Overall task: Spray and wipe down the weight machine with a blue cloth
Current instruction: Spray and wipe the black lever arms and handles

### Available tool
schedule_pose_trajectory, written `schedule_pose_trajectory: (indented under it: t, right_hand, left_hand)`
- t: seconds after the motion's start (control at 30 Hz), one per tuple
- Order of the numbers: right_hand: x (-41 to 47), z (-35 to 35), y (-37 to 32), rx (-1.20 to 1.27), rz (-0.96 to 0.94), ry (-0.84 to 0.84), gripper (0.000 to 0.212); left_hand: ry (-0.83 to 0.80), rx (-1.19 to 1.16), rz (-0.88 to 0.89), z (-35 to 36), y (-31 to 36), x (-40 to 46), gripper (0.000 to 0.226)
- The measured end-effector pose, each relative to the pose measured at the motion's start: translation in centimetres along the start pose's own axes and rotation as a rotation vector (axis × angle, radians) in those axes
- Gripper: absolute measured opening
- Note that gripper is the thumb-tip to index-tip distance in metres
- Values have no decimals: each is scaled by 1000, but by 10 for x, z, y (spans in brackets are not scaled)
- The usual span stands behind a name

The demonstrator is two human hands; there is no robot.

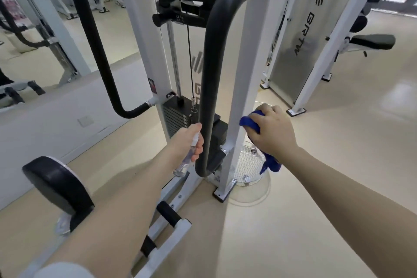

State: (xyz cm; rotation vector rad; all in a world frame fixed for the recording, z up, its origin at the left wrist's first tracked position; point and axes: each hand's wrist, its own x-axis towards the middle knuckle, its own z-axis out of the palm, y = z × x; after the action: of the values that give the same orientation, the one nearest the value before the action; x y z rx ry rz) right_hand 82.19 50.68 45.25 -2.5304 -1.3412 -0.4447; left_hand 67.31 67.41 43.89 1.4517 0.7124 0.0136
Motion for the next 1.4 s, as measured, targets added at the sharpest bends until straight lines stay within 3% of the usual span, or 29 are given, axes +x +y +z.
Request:
schedule_pose_trajectory:
  t: [0.17,0.33,0.47,0.67,0.77,0.9,1.0,1.07,1.13,1.23,1.27,1.33,1.4]
  right_hand:
    - [-10,8,-5,31,-29,21,28]
    - [-15,22,-11,75,-20,43,36]
    - [-33,38,-11,83,12,4,39]
    - [-45,56,-25,63,-139,47,29]
    - [-36,51,-40,26,-190,114,26]
    - [-2,27,-74,-154,-467,238,14]
    - [18,43,-92,-384,-766,1,17]
    - [31,46,-94,-546,-828,-128,19]
    - [42,34,-90,-621,-828,-49,7]
    - [66,-4,-91,-626,-698,297,33]
    - [74,-16,-92,-625,-617,400,31]
    - [82,-26,-96,-610,-429,476,18]
    - [73,-12,-99,-562,-375,440,14]
  left_hand:
    - [57,13,-113,5,-26,23,47]
    - [96,-133,-215,3,-47,35,45]
    - [112,-78,-177,3,-88,39,53]
    - [265,-196,-216,8,-128,43,41]
    - [326,-288,-257,8,-125,56,47]
    - [428,-288,-210,0,-112,53,56]
    - [457,-375,-209,-12,-103,43,65]
    - [471,-384,-170,-22,-92,36,69]
    - [452,-363,-114,-31,-77,28,69]
    - [345,-292,12,-38,-57,22,66]
    - [304,-253,57,-37,-50,21,63]
    - [246,-150,145,-37,-27,15,48]
    - [244,-22,266,-39,-10,11,28]
